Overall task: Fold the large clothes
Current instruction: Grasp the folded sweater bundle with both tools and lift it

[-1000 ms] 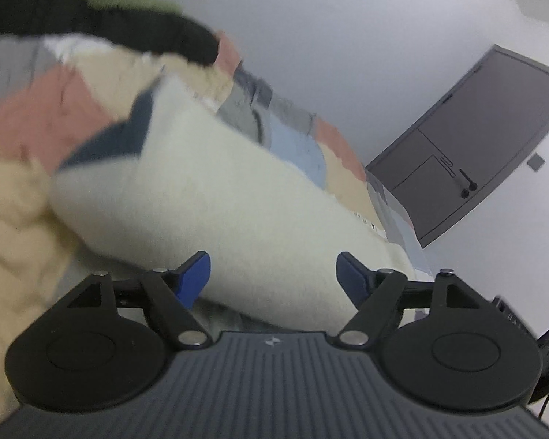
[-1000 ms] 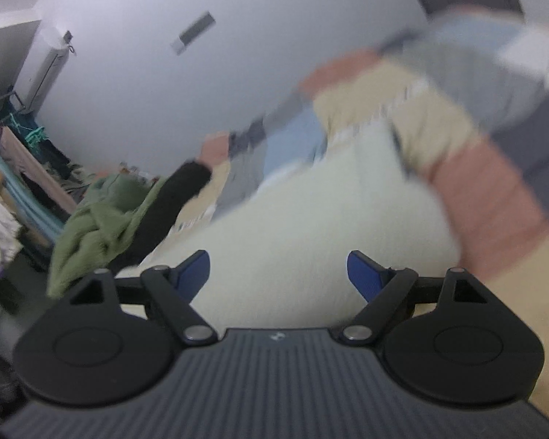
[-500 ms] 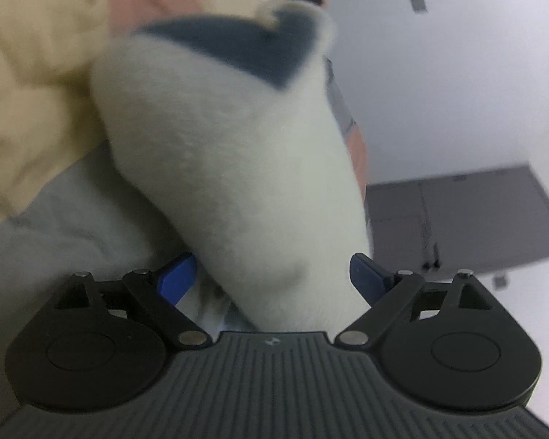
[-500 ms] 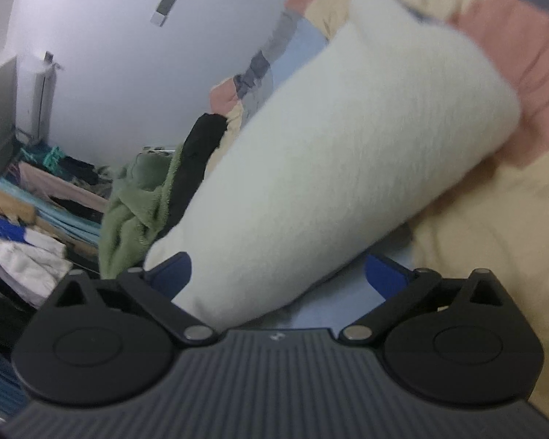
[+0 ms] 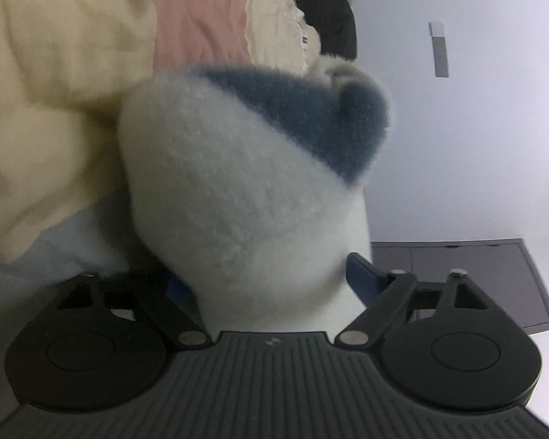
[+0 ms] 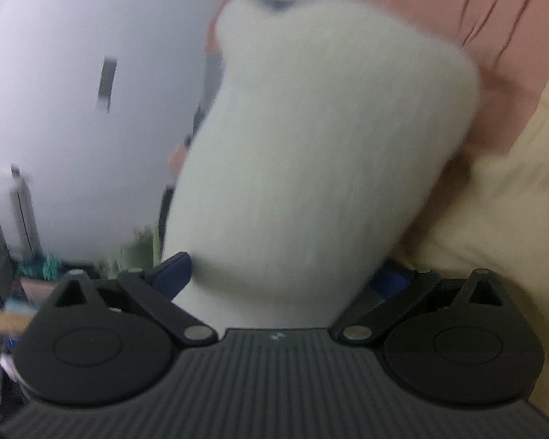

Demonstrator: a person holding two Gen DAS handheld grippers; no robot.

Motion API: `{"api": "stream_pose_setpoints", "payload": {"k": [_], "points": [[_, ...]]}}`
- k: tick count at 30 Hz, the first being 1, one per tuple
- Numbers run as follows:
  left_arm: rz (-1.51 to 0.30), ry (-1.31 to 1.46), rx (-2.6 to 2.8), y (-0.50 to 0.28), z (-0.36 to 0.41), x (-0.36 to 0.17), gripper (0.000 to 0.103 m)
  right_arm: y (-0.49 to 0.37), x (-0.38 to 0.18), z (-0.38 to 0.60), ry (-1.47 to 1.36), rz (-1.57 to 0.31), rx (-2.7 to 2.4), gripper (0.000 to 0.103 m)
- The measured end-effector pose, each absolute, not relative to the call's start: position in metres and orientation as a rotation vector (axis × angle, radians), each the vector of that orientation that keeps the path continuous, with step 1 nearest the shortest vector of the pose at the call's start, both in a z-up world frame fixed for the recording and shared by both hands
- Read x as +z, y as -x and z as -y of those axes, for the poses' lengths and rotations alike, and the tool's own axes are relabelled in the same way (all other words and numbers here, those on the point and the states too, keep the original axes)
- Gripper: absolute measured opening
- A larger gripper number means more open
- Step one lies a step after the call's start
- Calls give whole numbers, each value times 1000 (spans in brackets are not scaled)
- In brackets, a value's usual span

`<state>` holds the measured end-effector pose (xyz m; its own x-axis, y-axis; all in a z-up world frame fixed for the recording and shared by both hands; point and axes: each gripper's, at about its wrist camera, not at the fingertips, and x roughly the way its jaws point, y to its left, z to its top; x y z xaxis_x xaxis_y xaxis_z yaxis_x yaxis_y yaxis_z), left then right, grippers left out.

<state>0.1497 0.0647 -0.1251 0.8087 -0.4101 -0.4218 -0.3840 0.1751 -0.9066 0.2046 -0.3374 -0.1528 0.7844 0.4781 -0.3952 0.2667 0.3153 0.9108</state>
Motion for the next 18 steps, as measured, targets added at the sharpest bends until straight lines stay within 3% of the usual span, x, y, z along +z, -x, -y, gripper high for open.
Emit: {"api": "stream_pose_setpoints", "payload": {"k": [5, 10, 18], "points": [[-708, 1338, -13, -163, -66, -116, 78, -217, -154, 331, -1271, -690, 151, 103], [-696, 1300, -20, -163, -70, -114, 63, -228, -155, 330, -1257, -676, 142, 103], [-654, 1231, -39, -158, -66, -97, 50, -217, -145, 342, -1201, -664, 161, 63]]}}
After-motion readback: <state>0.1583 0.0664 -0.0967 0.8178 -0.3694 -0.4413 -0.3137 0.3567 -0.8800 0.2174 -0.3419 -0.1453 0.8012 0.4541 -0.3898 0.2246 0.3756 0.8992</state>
